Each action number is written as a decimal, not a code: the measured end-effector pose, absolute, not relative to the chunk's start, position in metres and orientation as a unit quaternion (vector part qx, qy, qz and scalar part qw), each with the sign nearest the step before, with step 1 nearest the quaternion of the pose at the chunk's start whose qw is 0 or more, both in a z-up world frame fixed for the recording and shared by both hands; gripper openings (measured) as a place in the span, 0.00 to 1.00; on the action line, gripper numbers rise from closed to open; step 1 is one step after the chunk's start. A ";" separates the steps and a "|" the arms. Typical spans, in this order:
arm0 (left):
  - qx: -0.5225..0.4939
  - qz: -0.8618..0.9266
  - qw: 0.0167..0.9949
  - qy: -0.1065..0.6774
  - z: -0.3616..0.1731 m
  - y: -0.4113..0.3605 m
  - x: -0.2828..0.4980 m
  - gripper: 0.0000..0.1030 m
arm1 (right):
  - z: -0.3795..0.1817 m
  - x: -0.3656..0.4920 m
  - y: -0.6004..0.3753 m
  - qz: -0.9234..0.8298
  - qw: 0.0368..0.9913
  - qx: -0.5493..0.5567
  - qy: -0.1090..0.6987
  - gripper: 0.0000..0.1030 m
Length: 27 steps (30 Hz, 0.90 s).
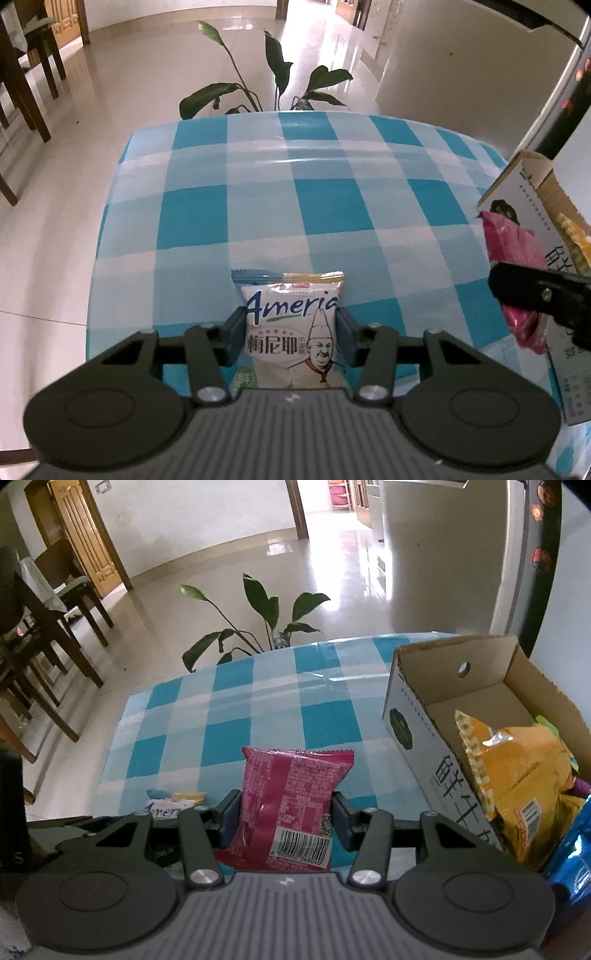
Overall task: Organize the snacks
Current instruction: 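Grasp the pink bag with the right tool while the left tool grasps the white Ameria bag, then lift both bags and carry them over the cardboard box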
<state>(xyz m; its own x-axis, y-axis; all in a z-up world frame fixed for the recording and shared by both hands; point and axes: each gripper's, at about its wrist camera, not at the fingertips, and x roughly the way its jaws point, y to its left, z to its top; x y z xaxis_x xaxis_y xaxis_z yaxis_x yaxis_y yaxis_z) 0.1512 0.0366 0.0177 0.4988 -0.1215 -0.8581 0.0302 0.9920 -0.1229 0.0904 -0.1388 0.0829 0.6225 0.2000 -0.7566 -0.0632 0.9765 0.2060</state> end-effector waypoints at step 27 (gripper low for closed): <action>-0.052 -0.060 0.893 0.443 0.054 0.030 0.136 0.48 | 0.094 0.082 -0.157 0.079 0.903 0.080 0.415 0.55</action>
